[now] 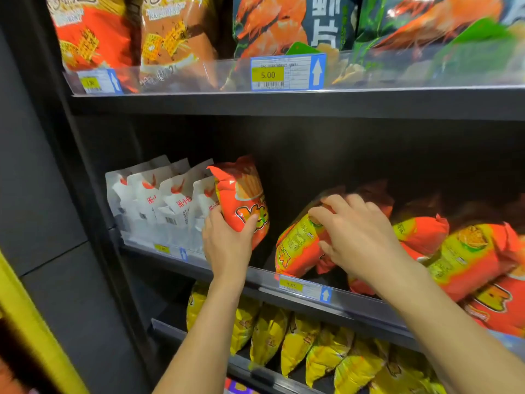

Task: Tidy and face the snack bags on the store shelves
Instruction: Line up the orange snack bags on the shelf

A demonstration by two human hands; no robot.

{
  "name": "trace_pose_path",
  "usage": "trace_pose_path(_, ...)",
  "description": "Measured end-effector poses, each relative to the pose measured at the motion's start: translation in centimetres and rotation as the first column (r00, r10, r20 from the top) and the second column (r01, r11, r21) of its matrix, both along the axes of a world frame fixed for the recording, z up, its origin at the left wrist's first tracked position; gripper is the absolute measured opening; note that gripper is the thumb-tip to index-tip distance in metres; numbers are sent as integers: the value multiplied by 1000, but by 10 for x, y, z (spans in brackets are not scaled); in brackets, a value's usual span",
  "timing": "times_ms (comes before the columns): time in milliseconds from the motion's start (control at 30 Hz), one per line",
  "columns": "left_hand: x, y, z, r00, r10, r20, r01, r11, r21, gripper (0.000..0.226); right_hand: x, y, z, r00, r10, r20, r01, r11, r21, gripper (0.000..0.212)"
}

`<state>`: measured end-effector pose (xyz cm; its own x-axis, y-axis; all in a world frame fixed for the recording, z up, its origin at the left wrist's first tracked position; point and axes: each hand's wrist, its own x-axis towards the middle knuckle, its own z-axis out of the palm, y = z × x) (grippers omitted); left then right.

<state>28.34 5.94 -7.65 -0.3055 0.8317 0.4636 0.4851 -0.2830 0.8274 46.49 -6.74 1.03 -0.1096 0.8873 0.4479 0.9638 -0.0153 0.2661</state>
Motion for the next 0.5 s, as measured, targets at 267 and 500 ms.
trace_pose_path(267, 0, 8, -15, 994, 50, -101, -52, 999, -17, 80, 12, 13, -16, 998, 46, -30, -43, 996, 76, 51)
trace_pose_path(500, 1, 7, -17, 979, 98, -179, -104, 994, -21, 90, 20, 19, -26, 990, 122, -67, -105, 971, 216, 44)
